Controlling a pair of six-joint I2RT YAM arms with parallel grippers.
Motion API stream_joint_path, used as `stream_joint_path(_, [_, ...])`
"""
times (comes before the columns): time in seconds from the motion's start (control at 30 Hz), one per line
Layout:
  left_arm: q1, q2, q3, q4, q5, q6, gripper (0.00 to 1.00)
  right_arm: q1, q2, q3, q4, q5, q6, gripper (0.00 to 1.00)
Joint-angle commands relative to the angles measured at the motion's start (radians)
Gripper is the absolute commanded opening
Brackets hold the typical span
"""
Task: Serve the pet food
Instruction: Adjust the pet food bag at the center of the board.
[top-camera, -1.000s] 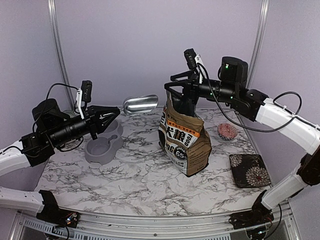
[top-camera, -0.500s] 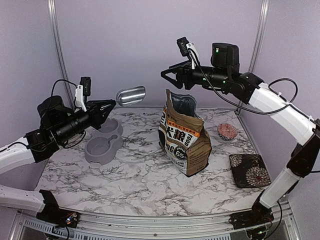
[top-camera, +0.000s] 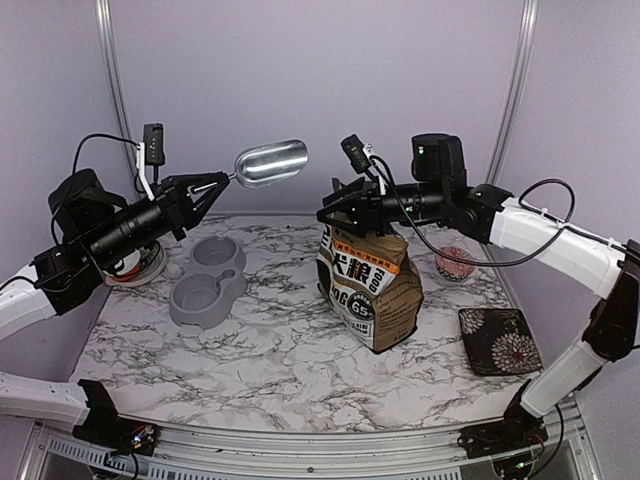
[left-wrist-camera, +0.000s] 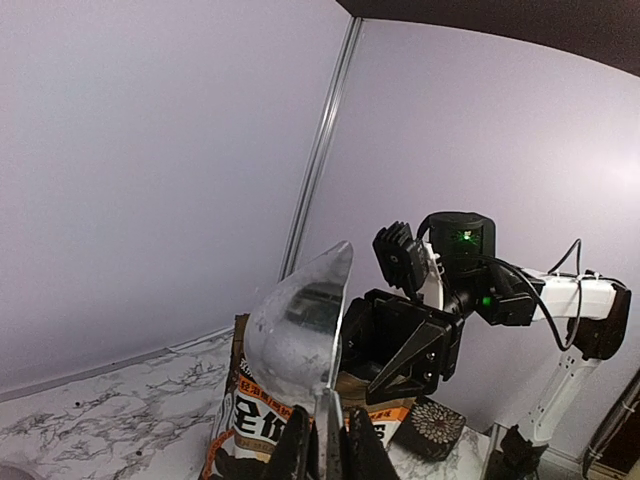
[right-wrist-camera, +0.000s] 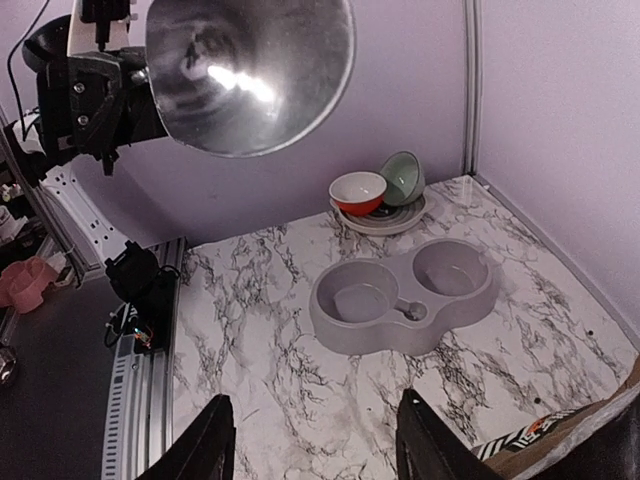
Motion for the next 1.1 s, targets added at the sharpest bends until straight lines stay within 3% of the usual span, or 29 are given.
stream_joint_path(0.0, [0.000,-0.030,0.021,0.026,0.095,-0.103,0.00,-0.006,-0.145,-0.074,0.176,-0.078,0.049,0.53])
stream_joint_path(0.1, [0.000,-0.026,0.029,0.038,0.113,-0.164,0.00,-0.010,-0.173,-0.086,0.175,-0.050,0.077,0.53])
stream_joint_path(0.37, [-0.005,-0.028,0.030,0.057,0.227,-0.154,0.00,-0.011,-0.177,-0.059,0.196,-0.032,0.120,0.55])
stream_joint_path(0.5, [-0.005,-0.060,0.004,0.057,0.187,-0.147,0.00,-0.011,-0.148,0.018,0.098,-0.017,0.098,0.55])
stream_joint_path(0.7, [-0.005,-0.094,-0.011,0.055,0.141,-0.147,0.00,-0.020,-0.163,0.112,-0.118,0.264,0.100,0.57])
stream_joint_path(0.9, [-0.005,-0.146,-0.048,0.042,0.117,-0.113,0.00,-0.027,-0.143,0.232,-0.419,0.650,0.125,0.58])
stream_joint_path(1.07, [-0.005,-0.156,-0.081,0.039,0.113,-0.105,0.00,-0.035,-0.038,0.411,-0.679,0.751,0.211,0.58])
